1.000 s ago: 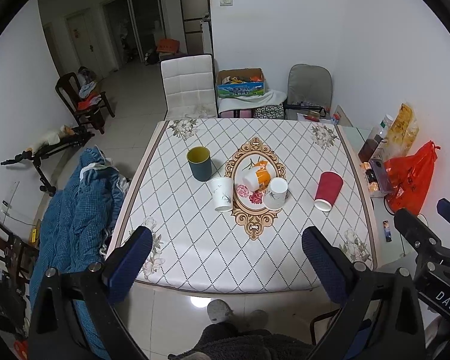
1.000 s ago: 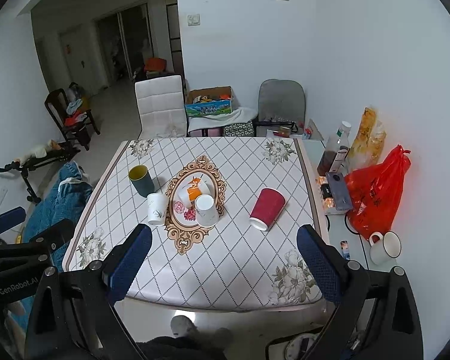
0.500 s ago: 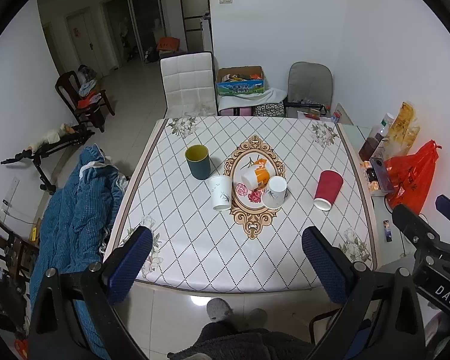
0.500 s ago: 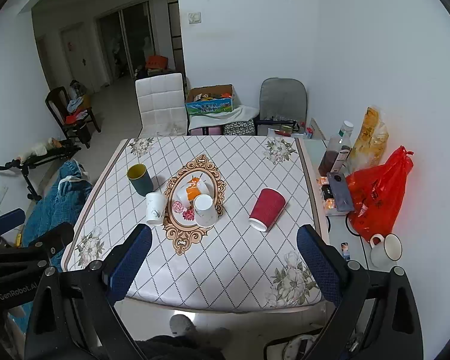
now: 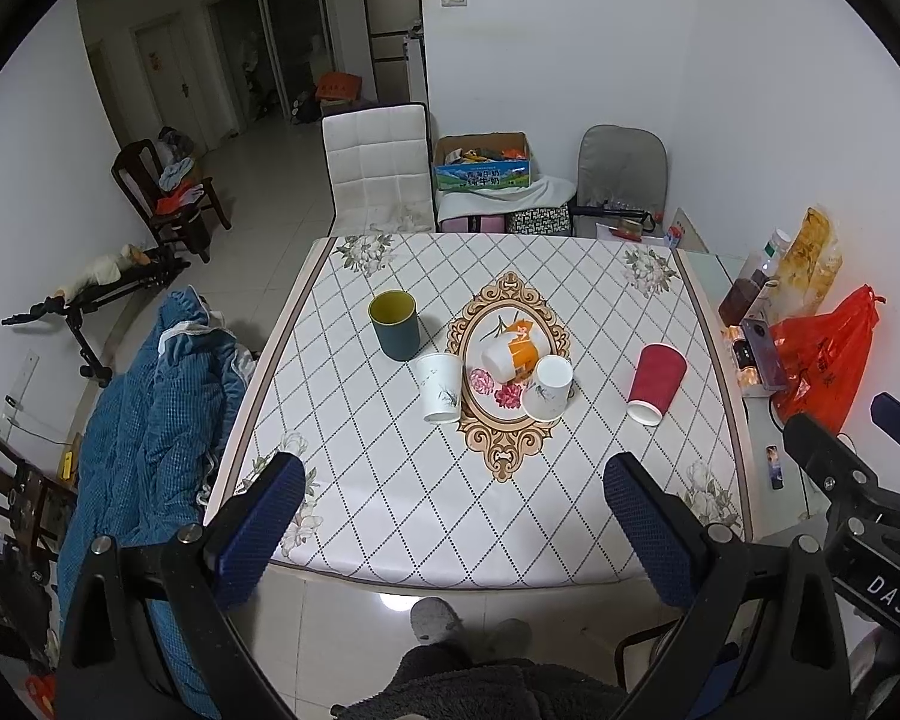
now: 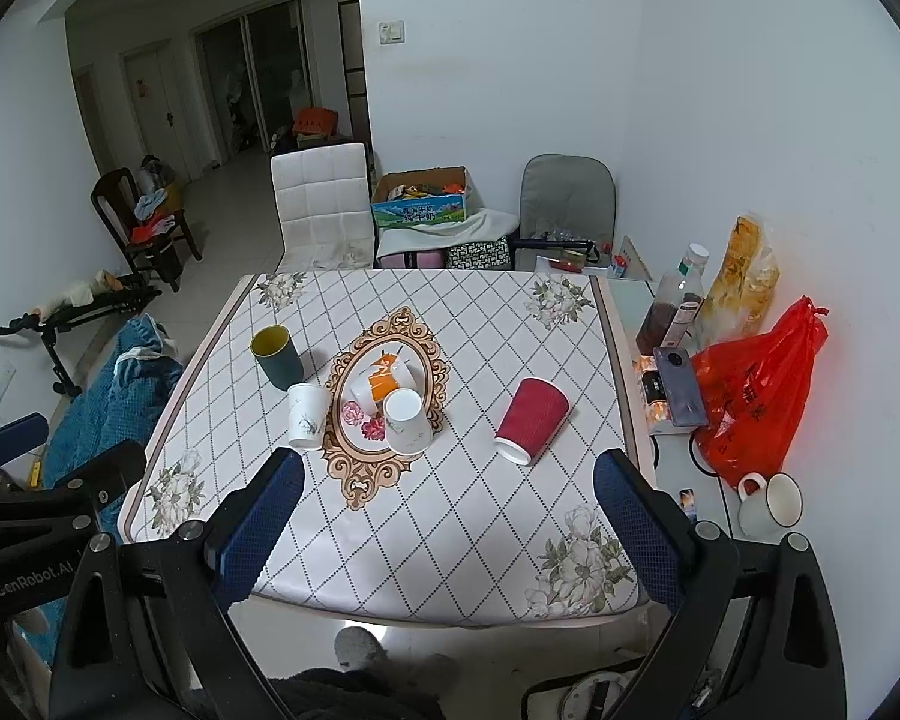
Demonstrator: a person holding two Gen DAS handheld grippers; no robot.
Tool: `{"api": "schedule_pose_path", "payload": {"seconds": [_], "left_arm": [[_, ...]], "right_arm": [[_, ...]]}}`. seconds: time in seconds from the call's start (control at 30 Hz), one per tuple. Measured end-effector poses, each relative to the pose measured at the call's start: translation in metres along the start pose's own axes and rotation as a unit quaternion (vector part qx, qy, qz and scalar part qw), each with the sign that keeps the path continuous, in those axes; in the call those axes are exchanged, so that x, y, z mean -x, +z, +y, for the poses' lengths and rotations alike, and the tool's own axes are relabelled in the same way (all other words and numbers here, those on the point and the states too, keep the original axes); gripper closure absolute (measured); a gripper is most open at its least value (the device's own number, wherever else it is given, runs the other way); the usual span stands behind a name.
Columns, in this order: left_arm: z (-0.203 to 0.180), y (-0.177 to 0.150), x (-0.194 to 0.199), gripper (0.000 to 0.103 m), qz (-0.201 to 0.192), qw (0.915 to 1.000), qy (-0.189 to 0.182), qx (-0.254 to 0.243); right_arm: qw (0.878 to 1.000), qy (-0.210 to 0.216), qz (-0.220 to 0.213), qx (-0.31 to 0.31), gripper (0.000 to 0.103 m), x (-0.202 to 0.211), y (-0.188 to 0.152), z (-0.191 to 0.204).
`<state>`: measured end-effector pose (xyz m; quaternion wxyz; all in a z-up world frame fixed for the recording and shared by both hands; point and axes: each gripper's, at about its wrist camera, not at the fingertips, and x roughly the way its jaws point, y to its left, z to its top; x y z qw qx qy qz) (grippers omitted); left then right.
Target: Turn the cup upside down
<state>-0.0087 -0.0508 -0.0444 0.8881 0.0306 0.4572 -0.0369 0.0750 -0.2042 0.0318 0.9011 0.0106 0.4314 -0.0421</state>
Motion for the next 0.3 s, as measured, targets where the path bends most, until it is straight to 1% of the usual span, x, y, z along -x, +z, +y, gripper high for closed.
{"api": "schedule_pose_path", "payload": {"seconds": [0.3], "left_arm": [[-0.0010,0.0013,-0.0017,0.001,0.003,1.0000,0.002,0.001]], "right_arm": [[1.000,0.001,0.001,0.001,0.004,-0.0008,-0.0008,-0.0011]]}}
